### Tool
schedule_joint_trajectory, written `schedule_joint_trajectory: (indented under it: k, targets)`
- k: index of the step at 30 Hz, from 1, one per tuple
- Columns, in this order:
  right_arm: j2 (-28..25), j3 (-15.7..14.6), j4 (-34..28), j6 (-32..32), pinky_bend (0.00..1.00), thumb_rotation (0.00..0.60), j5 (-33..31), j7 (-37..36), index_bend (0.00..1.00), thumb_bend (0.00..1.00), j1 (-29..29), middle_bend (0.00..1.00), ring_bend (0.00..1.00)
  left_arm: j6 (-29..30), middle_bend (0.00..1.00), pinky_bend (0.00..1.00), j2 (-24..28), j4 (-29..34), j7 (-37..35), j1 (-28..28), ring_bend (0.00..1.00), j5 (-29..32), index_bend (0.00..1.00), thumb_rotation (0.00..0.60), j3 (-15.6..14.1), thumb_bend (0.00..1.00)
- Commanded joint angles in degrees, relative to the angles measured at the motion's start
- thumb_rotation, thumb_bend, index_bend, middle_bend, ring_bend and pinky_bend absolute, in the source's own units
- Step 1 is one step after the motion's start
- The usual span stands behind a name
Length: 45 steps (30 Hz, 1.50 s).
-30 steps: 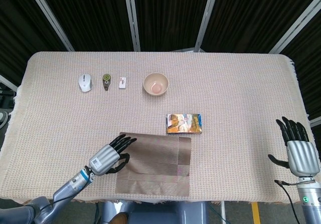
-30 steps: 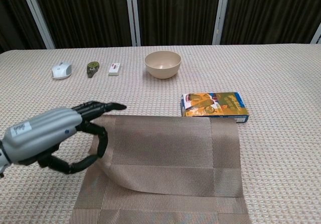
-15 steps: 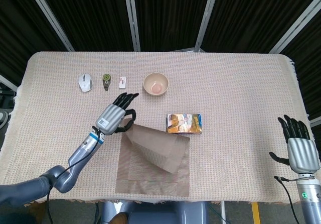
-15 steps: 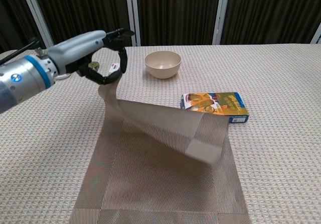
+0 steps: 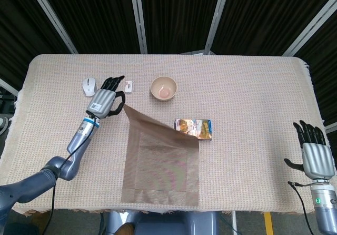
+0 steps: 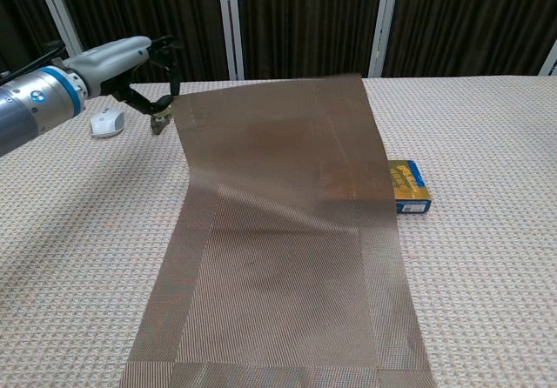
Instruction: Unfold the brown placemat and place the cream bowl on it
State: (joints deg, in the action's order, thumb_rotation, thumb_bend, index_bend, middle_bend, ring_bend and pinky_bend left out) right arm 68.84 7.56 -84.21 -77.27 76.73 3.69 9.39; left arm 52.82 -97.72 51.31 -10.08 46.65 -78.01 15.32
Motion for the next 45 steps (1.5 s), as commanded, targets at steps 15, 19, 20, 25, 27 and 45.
schedule_joint_trajectory:
  k: [15,19,20,25,27,45]
  targets:
    - [-0.35,-1.46,-1.53,-1.53,0.00,0.600,3.97,-0.96,0.00,0.00,-0.06,0.00,0.00,14.82,0.00,0.00,8.48,8.82,-1.10,-10.99,0.00,-1.49,0.00,0.600,-3.91,0.00]
    - [-1.25,-3.61,-2.75,-2.47,0.00,0.600,9.23,-1.18,0.00,0.00,0.20,0.00,0.00,20.39,0.00,0.00,15.58,22.18,4.31,-16.89,0.00,-0.06,0.00,0.600,-4.91,0.00]
    - [-1.48,-4.27,-2.71,-2.50,0.00,0.600,10.82,-1.16,0.00,0.00,0.43,0.00,0.00,21.55,0.00,0.00,17.14,25.15,6.09,-18.22,0.00,0.27,0.00,0.600,-5.36,0.00]
    - [-2.62,-8.01,-1.31,-2.40,0.00,0.600,21.70,-3.39,0.00,0.00,3.23,0.00,0.00,27.98,0.00,0.00,24.57,39.60,16.66,-25.28,0.00,1.72,0.00,0.600,-8.55,0.00]
    - [-2.77,-9.09,-0.83,-2.11,0.00,0.600,24.82,-4.80,0.00,0.00,4.41,0.00,0.00,29.33,0.00,0.00,26.38,42.85,19.26,-26.80,0.00,2.39,0.00,0.600,-9.12,0.00]
    - [3.17,-12.42,-5.90,13.40,0.00,0.600,40.85,-0.48,0.05,0.00,20.30,0.00,0.00,32.70,0.00,0.00,29.48,44.63,18.49,-32.28,0.00,-0.76,0.00,0.600,-10.84,0.00]
